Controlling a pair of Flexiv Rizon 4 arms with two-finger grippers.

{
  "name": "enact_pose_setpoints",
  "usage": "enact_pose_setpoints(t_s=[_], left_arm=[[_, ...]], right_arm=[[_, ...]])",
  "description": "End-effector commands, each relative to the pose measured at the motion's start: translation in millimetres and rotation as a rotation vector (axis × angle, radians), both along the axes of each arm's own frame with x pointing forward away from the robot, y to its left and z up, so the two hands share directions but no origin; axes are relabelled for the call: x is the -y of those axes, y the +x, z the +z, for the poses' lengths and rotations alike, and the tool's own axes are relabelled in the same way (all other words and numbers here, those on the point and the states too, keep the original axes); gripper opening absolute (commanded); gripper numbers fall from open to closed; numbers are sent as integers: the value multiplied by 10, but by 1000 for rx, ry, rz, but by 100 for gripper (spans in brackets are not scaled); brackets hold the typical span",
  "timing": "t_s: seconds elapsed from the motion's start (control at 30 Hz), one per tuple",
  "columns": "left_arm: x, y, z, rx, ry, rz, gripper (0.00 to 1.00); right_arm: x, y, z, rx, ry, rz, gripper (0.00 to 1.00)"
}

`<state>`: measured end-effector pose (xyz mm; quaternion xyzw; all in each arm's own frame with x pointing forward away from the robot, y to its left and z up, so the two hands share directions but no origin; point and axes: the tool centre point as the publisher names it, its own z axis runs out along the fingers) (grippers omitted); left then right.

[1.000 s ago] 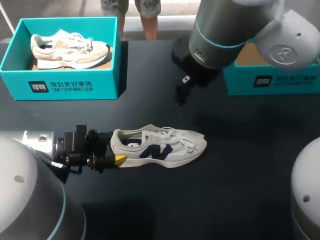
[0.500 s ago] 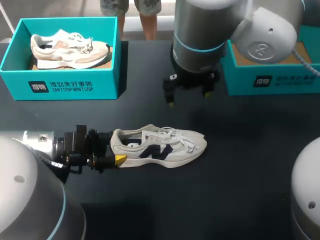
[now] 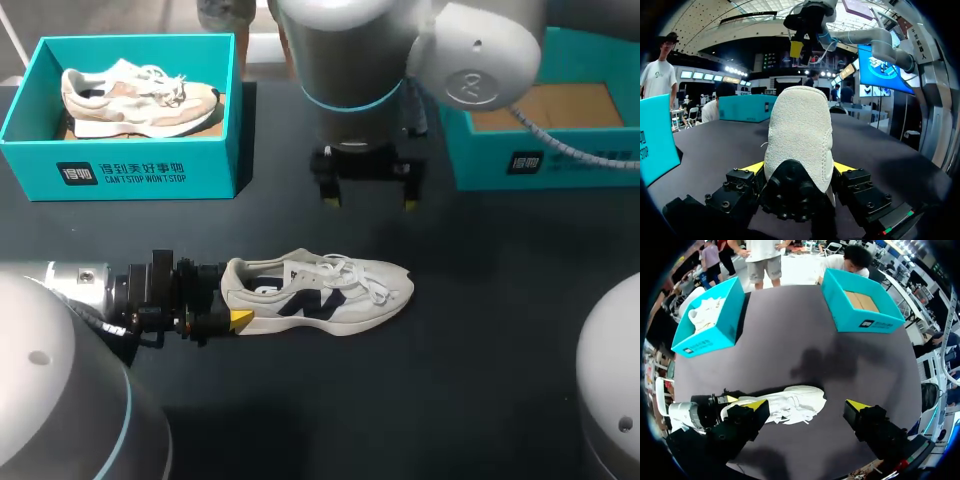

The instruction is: Take the shoe out of the shoebox, open the shoe tongue, remove and reinsert the insole, then place the shoe into the shoebox

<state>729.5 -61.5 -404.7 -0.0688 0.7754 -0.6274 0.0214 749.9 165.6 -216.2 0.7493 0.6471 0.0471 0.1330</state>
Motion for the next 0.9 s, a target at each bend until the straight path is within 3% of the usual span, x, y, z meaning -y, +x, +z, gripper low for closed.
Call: enact_pose_setpoints(t_s=[0.03,0.23,0.6,0.9], left_arm=[[2,4,-9,1,0,3,0],[2,4,-9,1,0,3,0],[2,4,-9,1,0,3,0],[2,4,-9,1,0,3,0]], right_arm=[[-304,-51,-193,3,-31,-53,100],[-603,-130,-418,-4,-39,-68,100],[-1082,-354,-850,-38,-168,-187,100],[-1299,-473,-1140,-54,-270,-279,100]])
